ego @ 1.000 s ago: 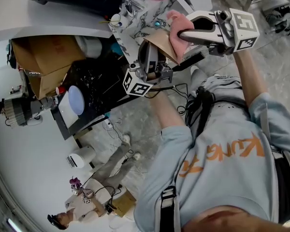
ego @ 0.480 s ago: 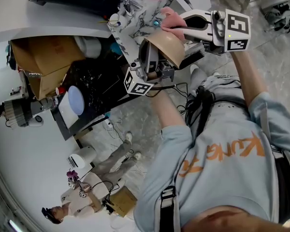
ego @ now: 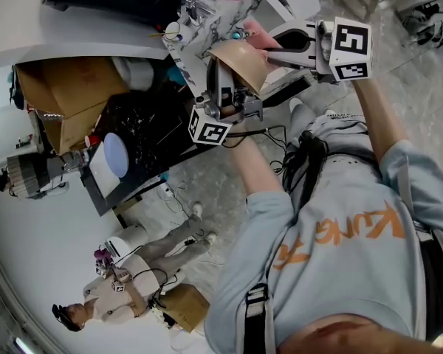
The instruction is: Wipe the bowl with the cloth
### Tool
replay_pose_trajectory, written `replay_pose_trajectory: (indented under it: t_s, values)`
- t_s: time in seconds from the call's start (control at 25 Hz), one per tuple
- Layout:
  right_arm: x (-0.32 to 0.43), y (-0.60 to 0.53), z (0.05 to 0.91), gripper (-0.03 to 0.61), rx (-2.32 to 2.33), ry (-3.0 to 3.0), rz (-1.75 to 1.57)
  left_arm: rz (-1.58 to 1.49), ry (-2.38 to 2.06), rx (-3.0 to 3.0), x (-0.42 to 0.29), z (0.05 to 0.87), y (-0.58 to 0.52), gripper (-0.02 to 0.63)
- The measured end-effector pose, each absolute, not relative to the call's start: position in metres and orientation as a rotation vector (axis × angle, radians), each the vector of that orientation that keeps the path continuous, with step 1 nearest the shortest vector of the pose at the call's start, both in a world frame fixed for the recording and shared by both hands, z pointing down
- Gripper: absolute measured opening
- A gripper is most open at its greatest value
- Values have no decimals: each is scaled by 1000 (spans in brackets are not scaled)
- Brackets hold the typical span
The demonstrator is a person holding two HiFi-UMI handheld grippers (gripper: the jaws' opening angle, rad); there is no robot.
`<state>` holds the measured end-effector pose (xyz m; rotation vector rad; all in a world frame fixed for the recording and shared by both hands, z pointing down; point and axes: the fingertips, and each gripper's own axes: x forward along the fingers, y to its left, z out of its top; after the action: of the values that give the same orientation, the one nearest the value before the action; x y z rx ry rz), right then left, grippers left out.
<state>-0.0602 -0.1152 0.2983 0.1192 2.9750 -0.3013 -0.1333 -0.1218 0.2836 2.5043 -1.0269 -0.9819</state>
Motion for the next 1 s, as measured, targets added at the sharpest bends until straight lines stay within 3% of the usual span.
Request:
replay_pose_trajectory:
  t_s: [0.64, 1.0]
  values:
    - [-51, -124, 300, 49, 61, 2971, -317, -849, -1519, 2259, -190, 310, -136, 34]
    - [-47, -156, 302, 49, -237, 2966, -296, -369, -1937, 2129, -208, 326, -147, 34]
